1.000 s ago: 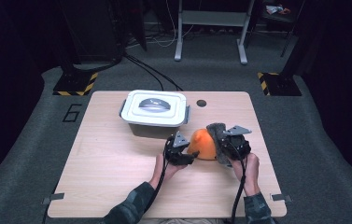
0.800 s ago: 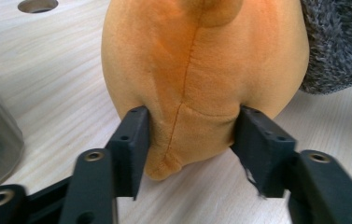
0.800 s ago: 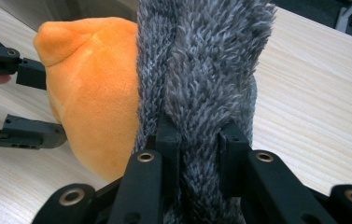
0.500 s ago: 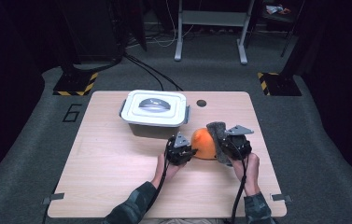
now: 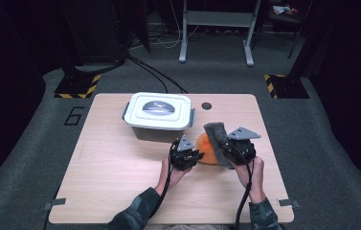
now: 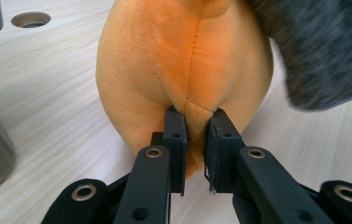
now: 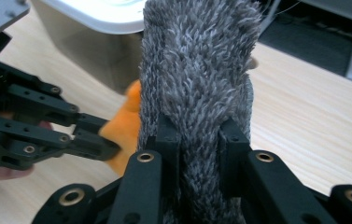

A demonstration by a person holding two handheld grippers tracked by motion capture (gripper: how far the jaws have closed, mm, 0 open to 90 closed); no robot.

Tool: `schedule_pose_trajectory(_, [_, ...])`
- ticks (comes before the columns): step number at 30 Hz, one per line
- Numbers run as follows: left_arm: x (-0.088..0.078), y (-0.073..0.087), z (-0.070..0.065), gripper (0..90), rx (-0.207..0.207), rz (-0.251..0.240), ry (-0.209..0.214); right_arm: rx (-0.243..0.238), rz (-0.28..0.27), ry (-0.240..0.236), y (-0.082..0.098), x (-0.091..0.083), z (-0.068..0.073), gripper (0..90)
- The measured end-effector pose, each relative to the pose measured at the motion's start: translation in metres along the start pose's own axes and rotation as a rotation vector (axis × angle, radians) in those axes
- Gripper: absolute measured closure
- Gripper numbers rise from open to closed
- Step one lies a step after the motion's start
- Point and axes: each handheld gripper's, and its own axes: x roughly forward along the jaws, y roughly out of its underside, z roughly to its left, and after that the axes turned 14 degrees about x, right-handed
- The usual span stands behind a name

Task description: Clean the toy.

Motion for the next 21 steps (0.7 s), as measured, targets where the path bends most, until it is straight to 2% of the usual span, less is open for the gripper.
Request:
schedule_pose_trajectory(2, [0.001, 0.001, 0.0, 80.1, -0.006, 0.0, 0.002, -0.011, 0.016, -0.002, 0.002, 0.009, 0.001, 74.6])
schedule_pose_trajectory(4, [0.002, 0.003, 0.001, 80.1, -0.013, 0.003, 0.001, 0.003, 0.024, -0.001, 0.004, 0.015, 0.0, 74.6])
schedule_pose_trajectory(10, [0.002, 0.006, 0.003, 80.0, -0.025, 0.005, -0.001, 0.01, 0.034, 0.046, 0.006, 0.018, -0.007, 74.6])
schedule_pose_trajectory(11, [0.002, 0.008, 0.006, 80.0, -0.031, 0.004, 0.001, 0.029, 0.049, 0.087, 0.01, 0.02, -0.014, 74.6])
schedule_pose_trajectory(13, [0.003, 0.009, 0.007, 79.9, -0.05, 0.001, 0.002, 0.051, 0.064, 0.094, 0.015, 0.024, -0.023, 74.6])
schedule_pose_trajectory(18, [0.004, 0.009, 0.008, 79.8, -0.042, -0.001, 0.003, 0.112, 0.106, 0.118, 0.027, 0.033, -0.045, 74.5])
schedule_pose_trajectory(21, [0.004, 0.009, 0.008, 79.8, -0.046, -0.003, 0.001, 0.146, 0.144, 0.154, 0.033, 0.038, -0.055, 74.5])
